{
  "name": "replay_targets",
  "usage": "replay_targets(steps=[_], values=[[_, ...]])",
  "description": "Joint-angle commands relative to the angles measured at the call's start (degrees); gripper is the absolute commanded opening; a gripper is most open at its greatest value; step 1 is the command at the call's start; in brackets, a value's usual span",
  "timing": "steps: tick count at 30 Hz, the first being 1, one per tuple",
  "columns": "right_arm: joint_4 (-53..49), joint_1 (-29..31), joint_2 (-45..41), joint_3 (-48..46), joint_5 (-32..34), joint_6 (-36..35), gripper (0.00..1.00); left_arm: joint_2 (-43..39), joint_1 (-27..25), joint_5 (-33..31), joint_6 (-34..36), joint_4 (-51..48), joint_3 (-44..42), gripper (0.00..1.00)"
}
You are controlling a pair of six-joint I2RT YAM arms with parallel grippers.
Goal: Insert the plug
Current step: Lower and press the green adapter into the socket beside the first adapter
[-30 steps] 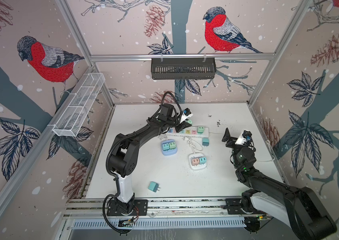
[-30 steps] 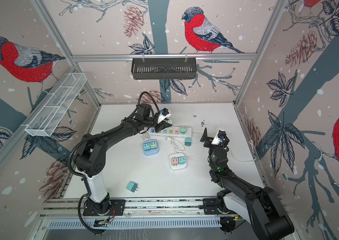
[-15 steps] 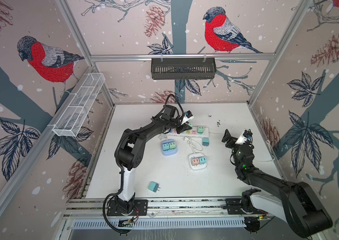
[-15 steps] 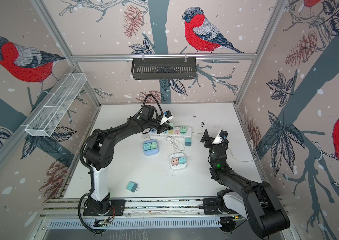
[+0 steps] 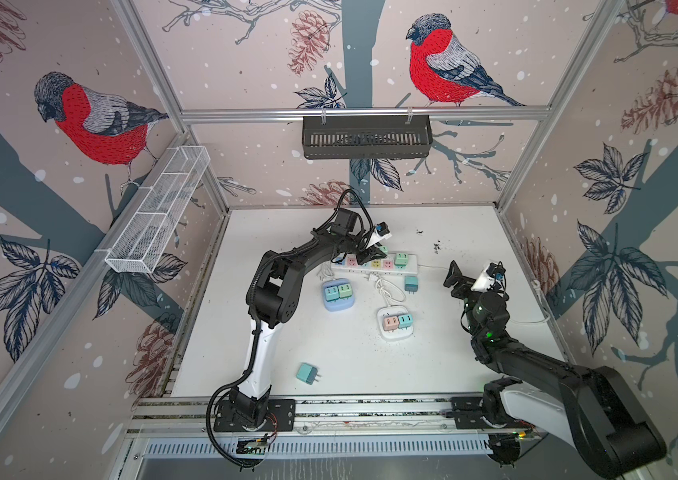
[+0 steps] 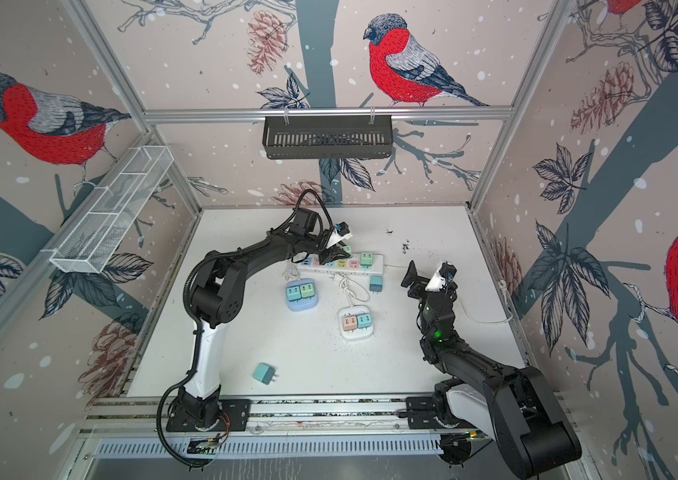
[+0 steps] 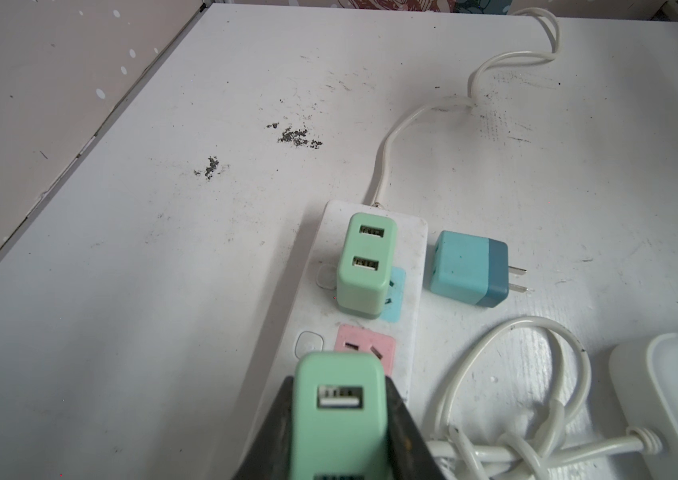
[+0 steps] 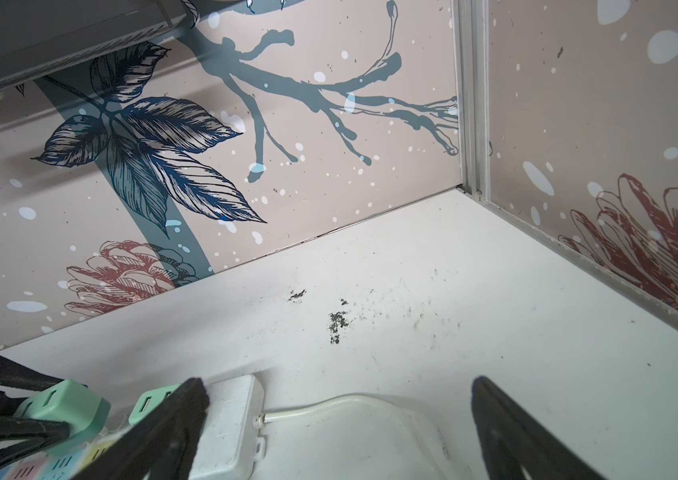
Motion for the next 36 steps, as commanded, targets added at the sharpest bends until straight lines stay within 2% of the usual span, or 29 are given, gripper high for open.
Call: replay_targets(steps=[1,14,27,36], values=[[1.65,0.01,-0.07,0.09,0.03,0.58,0.99,0.52,-0.04,2.55,1.27,-0.44,0.78,0.0],[1.69,-0.02,-0.11,0.0,0.03,0.64,0.99,4.27,-0.68,4.5,2.71,-1.76,3.99,0.0],[1.69,0.03,-0.11,0.03,0.02,0.7,0.99,8.28,-1.87,0.77,5.58,-7.65,9.26,0.0],[1.69,0.02,-0.16,-0.09,0.03,0.69,0.99,10.75,-1.74,1.95,9.24,-14.46,12.84,0.0]])
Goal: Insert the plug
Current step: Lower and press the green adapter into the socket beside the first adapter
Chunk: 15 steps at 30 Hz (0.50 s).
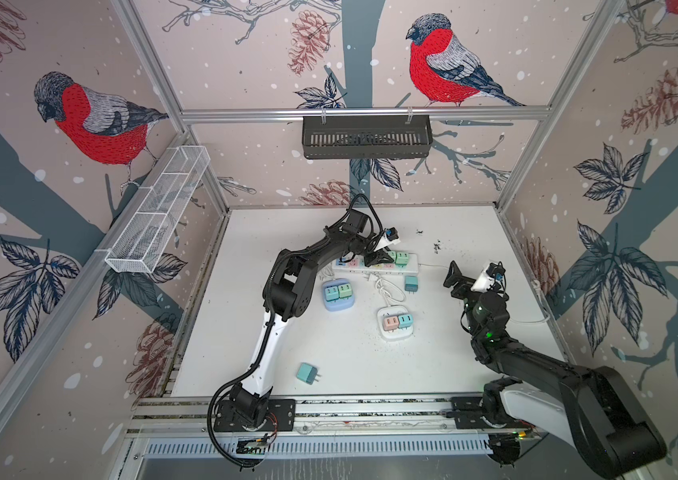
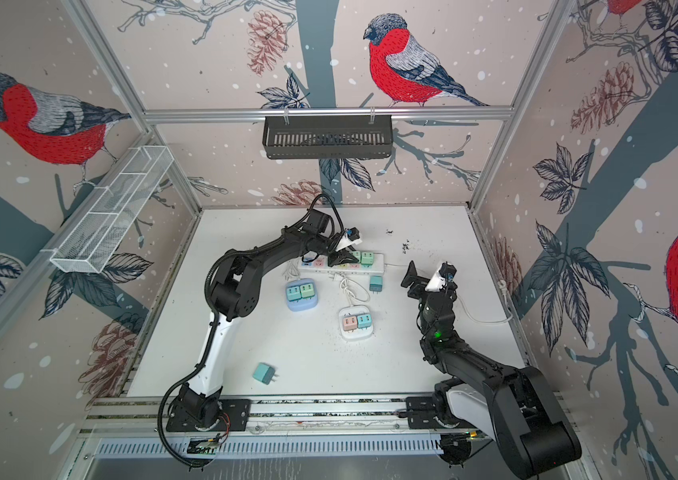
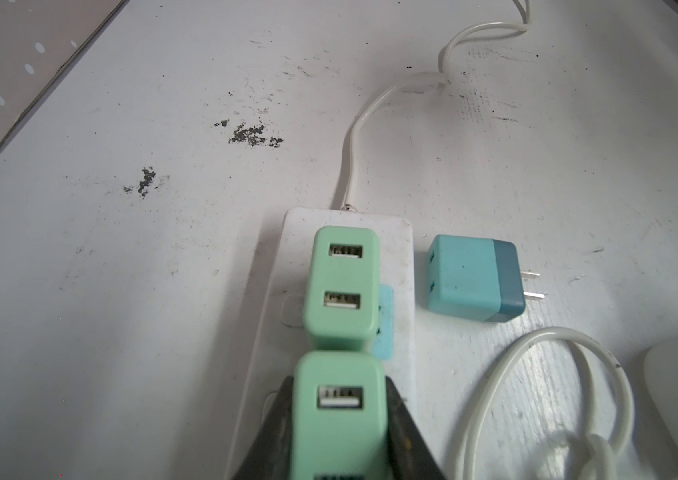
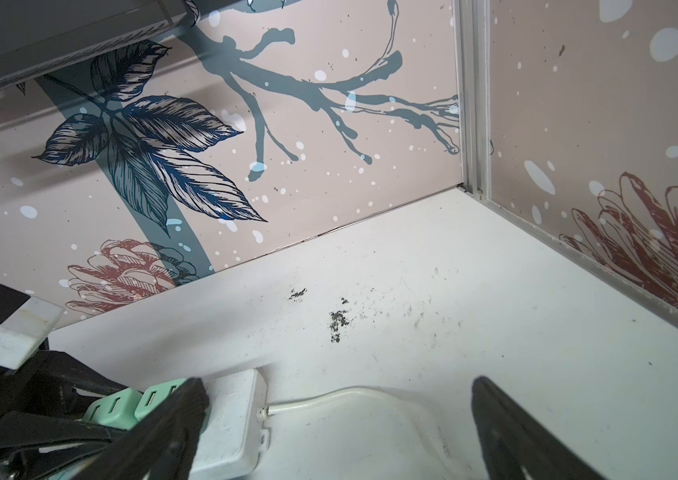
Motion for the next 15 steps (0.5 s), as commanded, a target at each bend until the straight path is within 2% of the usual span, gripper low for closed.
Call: replay_targets(steps=[1,11,15], values=[[1.68,0.02,-0.18,0.02,0.14,0.77,0.99,0.94,0.12,-0.44,3.57,-7.0,0.95,0.0],[1.67,0.03,-0.24,0.02,0.23,0.74,0.99,1.83,0.1,-0.16,3.64,-9.75,2.69,0.0],[1.68,0.02,-0.24,0.0,0.23,0.77,1.0,2.23,-0.28,-3.82,3.21,-11.21,3.68,0.0]])
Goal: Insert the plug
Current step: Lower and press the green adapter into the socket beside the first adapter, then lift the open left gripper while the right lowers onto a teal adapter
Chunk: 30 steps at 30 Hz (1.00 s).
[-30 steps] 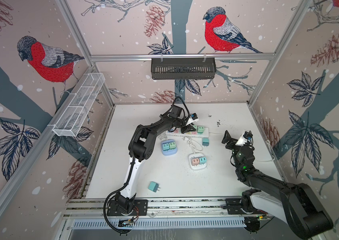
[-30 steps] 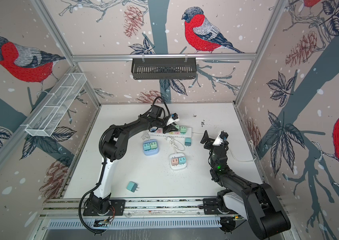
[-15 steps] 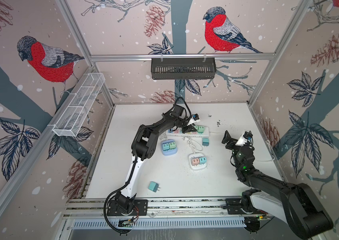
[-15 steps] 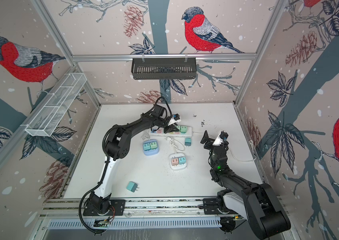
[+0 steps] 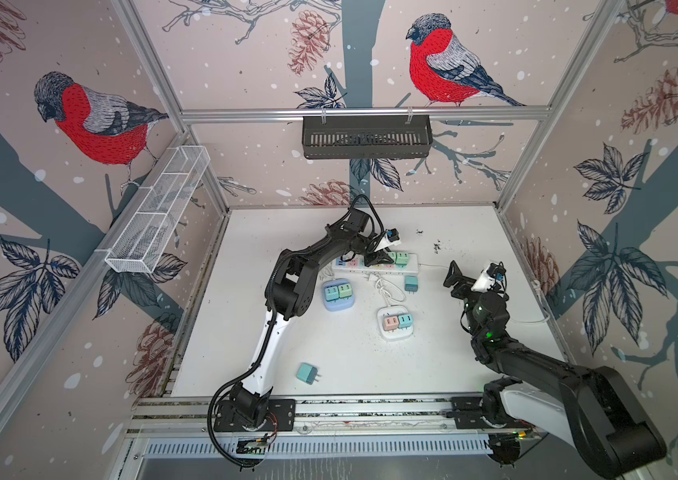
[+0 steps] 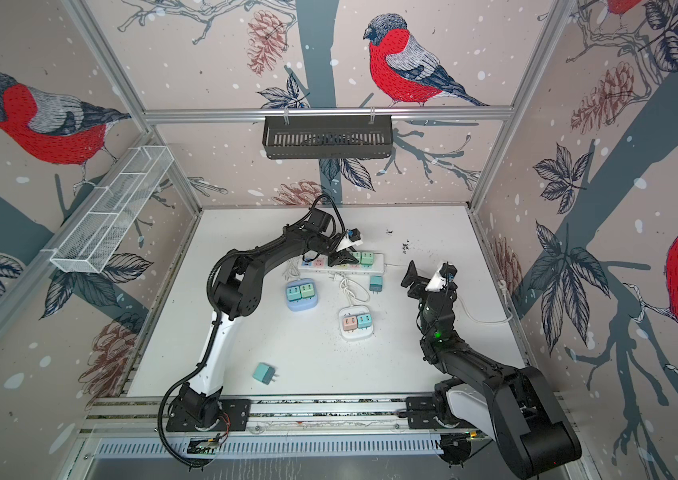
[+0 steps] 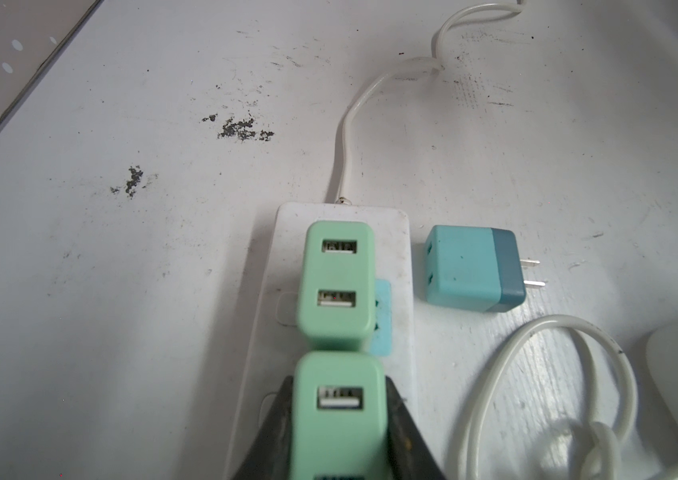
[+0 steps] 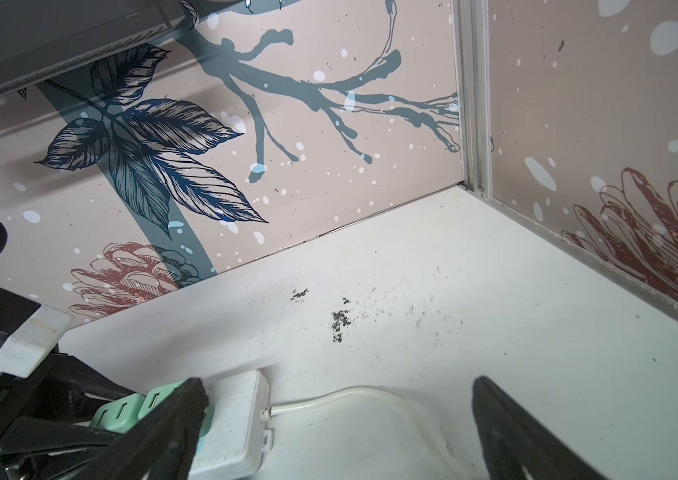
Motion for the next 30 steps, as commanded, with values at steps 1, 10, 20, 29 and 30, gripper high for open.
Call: replay_targets(steps=[1,10,20,29,30], values=[[1.67,0.02,-0.14,0.0,0.23,-0.08,1.0,0.81,-0.45,-4.83,0.53,-7.3,0.69,0.0],[1.43,0.01,-0.15,0.1,0.56,0.12,1.0,2.57,-1.04,-8.58,2.35,-10.45,2.74,0.0],[-10.74,0.03,-1.77,5.78,2.15,2.34,1.0,-0.06,0.98,-4.09,-7.06,-2.77,2.74,0.99],[-19.62,0.71,-0.95,9.52,-2.4,5.34,1.0,-10.14,1.24,-6.84,-13.32,4.3,-4.8,0.99],[-21.0,0.93,-0.22,10.32,-3.11,5.59,1.0,-12.31,1.32,-7.29,-14.21,6.46,-7.5,0.99]])
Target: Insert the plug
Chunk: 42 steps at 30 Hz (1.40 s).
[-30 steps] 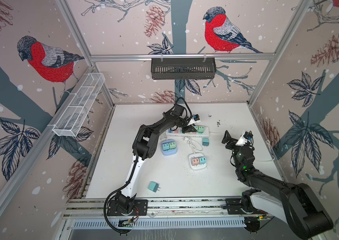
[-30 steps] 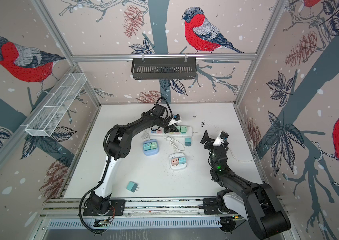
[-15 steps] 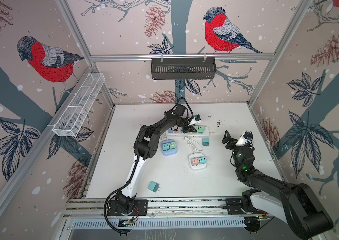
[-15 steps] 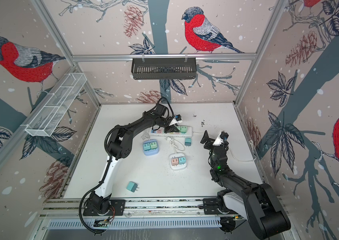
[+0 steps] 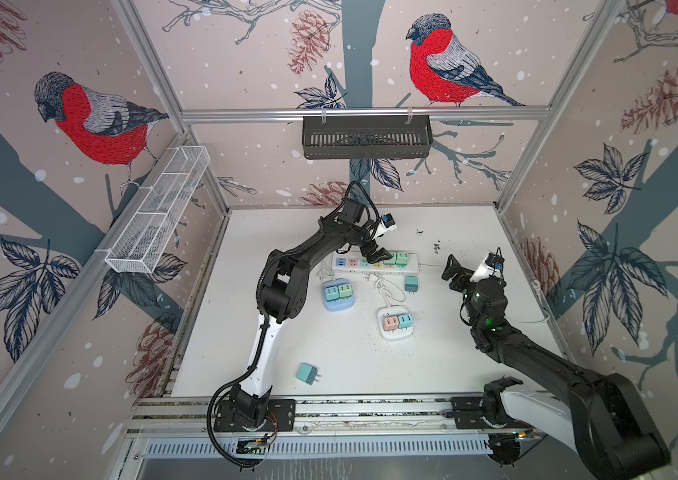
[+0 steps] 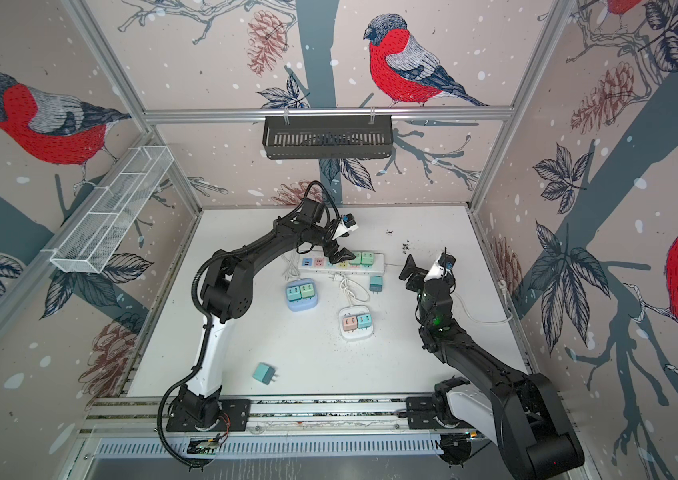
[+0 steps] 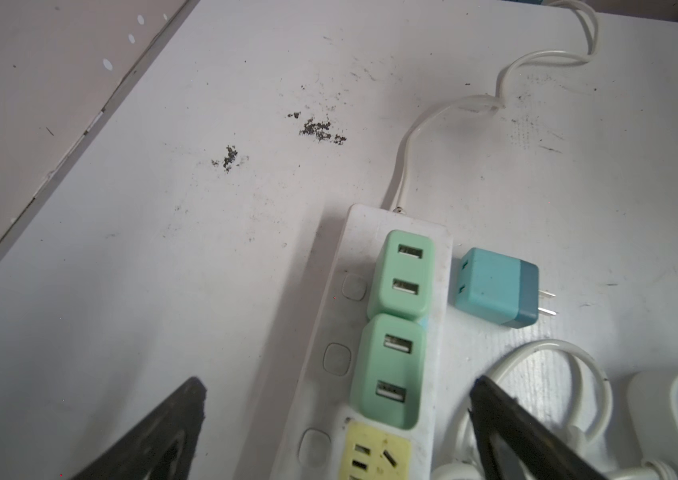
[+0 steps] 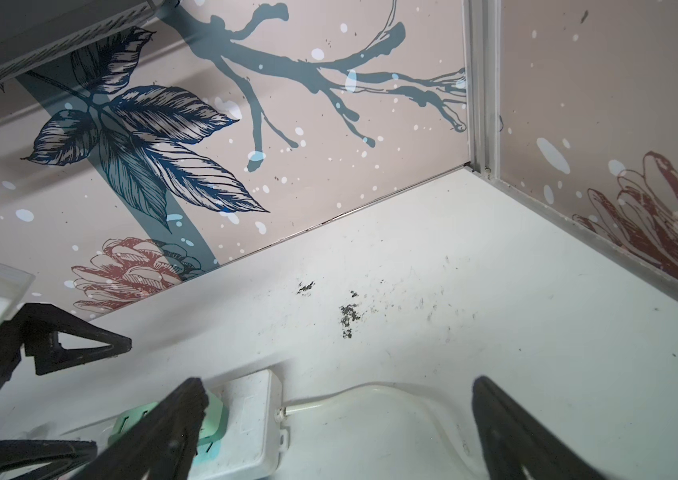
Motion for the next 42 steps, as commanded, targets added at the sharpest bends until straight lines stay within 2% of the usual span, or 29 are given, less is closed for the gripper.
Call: replay_targets(steps=[1,3,5,10,13,15,17,21,26,32,37,40,42], values=[[-6.04,0.66,1.97,2.29,-2.5,2.03,1.0,-6.01,0.12,-1.14,-3.87,7.47,-6.91,0.99],[-8.84,1.55,4.39,4.33,-3.07,2.24,1.0,-10.88,0.09,-3.06,-5.9,12.28,-13.05,0.99],[-11.59,2.38,7.66,6.61,-4.09,2.4,0.99,-16.25,0.01,-7.54,-9.06,18.35,-19.8,0.99],[-18.46,5.42,17.83,13.49,-5.47,2.91,0.91,-30.37,-0.43,-15.13,-13.93,33.35,-36.74,0.99],[-19.62,7.55,22.17,16.1,-6.43,2.91,0.88,-35.29,-1.47,-20.83,-16.73,40.29,-42.36,0.99],[-20.48,8.9,24.4,17.72,-6.46,2.76,0.88,-37.34,-2.03,-21.83,-17.33,42.81,-44.64,0.99],[-21.26,10.03,26.39,19.15,-6.05,2.68,0.87,-38.81,-1.94,-19.72,-16.82,45.21,-46.65,0.99],[-23.26,11.36,30.71,22.06,-5.62,2.7,0.85,-41.18,-1.86,-21.38,-19.85,50.29,-49.63,0.99],[-24.47,11.42,33.8,23.84,-5.13,2.94,0.83,-42.37,-1.89,-21.47,-17.68,50.04,-50.41,0.99],[-25.63,12.15,36.13,24.7,-5.42,3.03,0.8,-41.97,-2.0,-24.39,-16.37,50.27,-50.47,0.99],[-26.14,12.27,36.25,24.18,-4.62,3.37,0.76,-42.47,-2.09,-25.77,-16.96,51.42,-50.94,0.99],[-25.99,12.29,35.77,23.31,-4.15,3.38,0.72,-43.09,-2.05,-29.45,-20.15,51.97,-50.94,0.99],[-25.87,12.25,35.63,22.91,-4.0,3.37,0.68,-43.11,-1.94,-35.47,-23.81,52.63,-50.94,0.99]])
